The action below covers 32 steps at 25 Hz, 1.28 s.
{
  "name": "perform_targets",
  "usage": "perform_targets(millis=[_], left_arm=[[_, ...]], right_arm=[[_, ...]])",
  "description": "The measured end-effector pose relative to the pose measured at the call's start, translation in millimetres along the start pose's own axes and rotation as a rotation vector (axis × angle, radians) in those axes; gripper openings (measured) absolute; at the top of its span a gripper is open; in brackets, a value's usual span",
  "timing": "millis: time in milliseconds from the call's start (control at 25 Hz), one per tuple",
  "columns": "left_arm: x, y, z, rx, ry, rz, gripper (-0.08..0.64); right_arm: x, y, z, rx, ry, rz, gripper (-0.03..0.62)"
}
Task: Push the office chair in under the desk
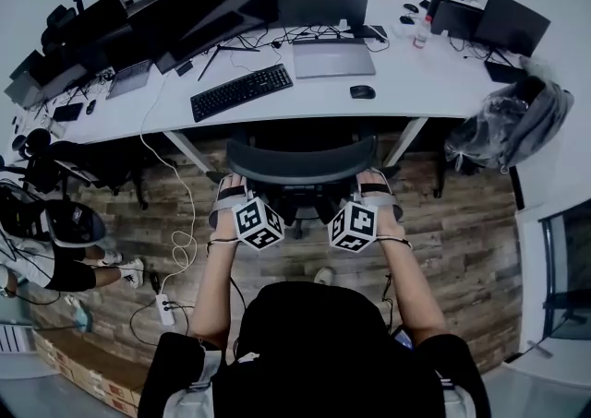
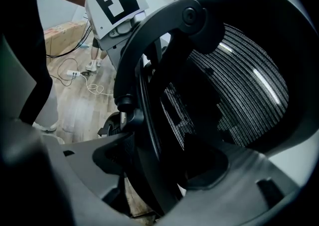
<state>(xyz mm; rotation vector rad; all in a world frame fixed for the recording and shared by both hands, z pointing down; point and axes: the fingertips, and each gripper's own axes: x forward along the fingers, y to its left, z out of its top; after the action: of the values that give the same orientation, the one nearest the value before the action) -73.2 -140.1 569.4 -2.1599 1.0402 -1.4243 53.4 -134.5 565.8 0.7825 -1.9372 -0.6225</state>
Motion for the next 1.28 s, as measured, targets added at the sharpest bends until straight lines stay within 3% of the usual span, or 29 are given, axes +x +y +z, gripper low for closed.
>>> perform_targets(millis=[320, 1280], left_arm=[[30.0, 21.6, 11.0, 0.003, 0.013, 0.044, 0.359], [97.1, 75.6, 29.3, -0.015, -0.018, 0.049, 0.359]], right_arm=[[22.8, -26.3, -10.7, -0.014, -0.033, -0.014, 0.301], [91.1, -89.8, -30.4, -0.012, -0.018, 0.006, 0.304]])
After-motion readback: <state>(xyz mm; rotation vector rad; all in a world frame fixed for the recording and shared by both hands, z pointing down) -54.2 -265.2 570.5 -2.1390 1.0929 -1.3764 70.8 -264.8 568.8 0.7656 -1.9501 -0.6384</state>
